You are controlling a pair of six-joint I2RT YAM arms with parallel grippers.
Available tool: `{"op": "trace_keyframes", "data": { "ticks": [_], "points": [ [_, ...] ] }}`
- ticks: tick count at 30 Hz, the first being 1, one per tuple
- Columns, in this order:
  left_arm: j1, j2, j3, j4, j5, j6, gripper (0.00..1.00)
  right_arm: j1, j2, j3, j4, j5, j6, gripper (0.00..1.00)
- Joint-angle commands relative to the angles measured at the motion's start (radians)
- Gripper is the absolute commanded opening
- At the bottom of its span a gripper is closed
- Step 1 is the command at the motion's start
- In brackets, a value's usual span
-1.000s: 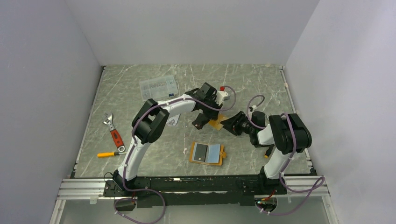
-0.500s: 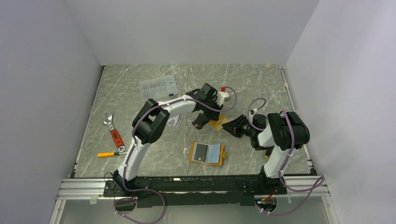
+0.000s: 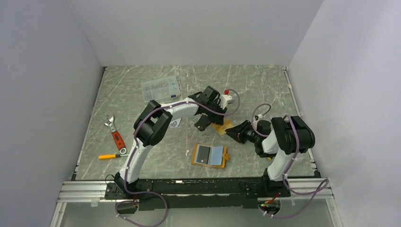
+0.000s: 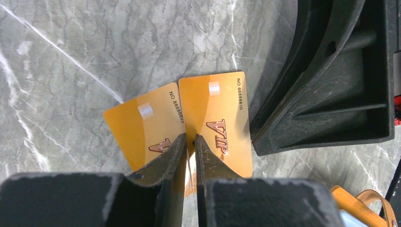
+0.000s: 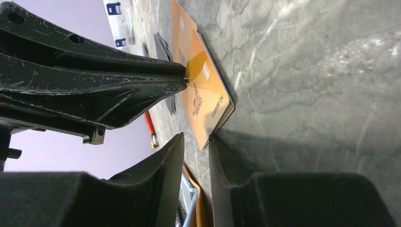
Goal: Put the credit cards into the card holder
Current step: Pick up the credit card from the center of the board.
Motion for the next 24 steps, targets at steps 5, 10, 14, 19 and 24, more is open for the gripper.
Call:
{"op": "trace_keyframes", "data": {
  "ticks": [5, 10, 14, 19, 24],
  "points": [
    [-0.057, -0.006, -0.048, -0.094, 0.145, -0.082, 0.16, 0.002, 0.066, -0.017, 0.158, 0.118, 0.029, 0.32],
    [-0.055, -0.013, -0.059, -0.095, 0.158, -0.09, 0.16, 0.039, -0.027, -0.012, 0.087, 0.198, -0.018, 0.35],
    [-0.039, -0.015, -0.049, -0.096, 0.177, -0.112, 0.16, 0.086, -0.15, -0.004, -0.025, 0.273, -0.092, 0.35],
    [0.008, 0.015, -0.008, -0.104, 0.244, -0.167, 0.16, 0.121, -0.188, -0.022, 0.002, 0.324, -0.128, 0.35],
    [0.011, 0.003, -0.026, -0.096, 0.27, -0.179, 0.16, 0.131, -0.145, -0.086, 0.209, 0.362, -0.096, 0.34]
  ]
}}
